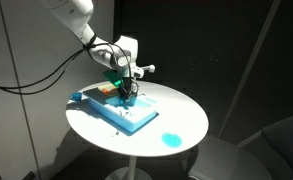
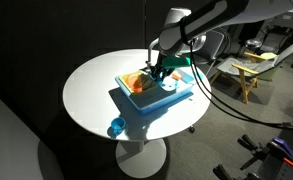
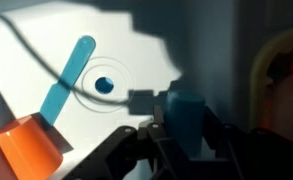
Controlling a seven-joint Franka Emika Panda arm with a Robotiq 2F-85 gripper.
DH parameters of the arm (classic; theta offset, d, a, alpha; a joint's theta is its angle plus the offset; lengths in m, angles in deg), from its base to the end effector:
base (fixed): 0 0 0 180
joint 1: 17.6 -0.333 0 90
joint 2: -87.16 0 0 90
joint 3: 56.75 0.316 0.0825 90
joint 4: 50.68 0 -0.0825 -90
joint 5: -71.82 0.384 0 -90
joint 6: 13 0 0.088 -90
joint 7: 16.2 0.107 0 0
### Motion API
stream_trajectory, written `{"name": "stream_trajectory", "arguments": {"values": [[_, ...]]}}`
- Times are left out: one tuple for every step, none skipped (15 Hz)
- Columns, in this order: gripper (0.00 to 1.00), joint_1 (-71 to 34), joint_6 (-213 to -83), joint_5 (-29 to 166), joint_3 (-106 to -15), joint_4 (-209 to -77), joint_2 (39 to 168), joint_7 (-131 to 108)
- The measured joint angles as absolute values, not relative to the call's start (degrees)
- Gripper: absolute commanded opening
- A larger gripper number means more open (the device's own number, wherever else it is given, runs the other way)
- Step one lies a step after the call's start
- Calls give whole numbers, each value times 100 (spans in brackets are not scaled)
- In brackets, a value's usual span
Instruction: Remove the blue cup from the sink and put it on the table
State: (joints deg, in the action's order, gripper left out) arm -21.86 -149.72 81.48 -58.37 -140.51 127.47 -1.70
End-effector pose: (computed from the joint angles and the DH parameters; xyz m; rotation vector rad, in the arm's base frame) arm 0.7129 0.0375 0.2401 -2.9799 0.4739 -0.1489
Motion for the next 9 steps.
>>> {"name": "stream_trajectory", "arguments": {"values": [[16, -2200, -14972, 8125, -5836, -14068, 12711, -170], [16, -2217, -14971, 8102, -5836, -14083, 12673, -169], [16, -2237, -14965, 8071, -5836, -14103, 12623, -169], [16, -2256, -14945, 8024, -5837, -14121, 12572, -167], [16, -2275, -14914, 7973, -5838, -14145, 12516, -167], [16, -2292, -14879, 7920, -5838, -14180, 12450, -166], [16, -2313, -14842, 7881, -5838, -14216, 12385, -166], [16, -2338, -14797, 7843, -5838, -14251, 12318, -165], [16, -2367, -14758, 7805, -5838, -14284, 12254, -165]]}}
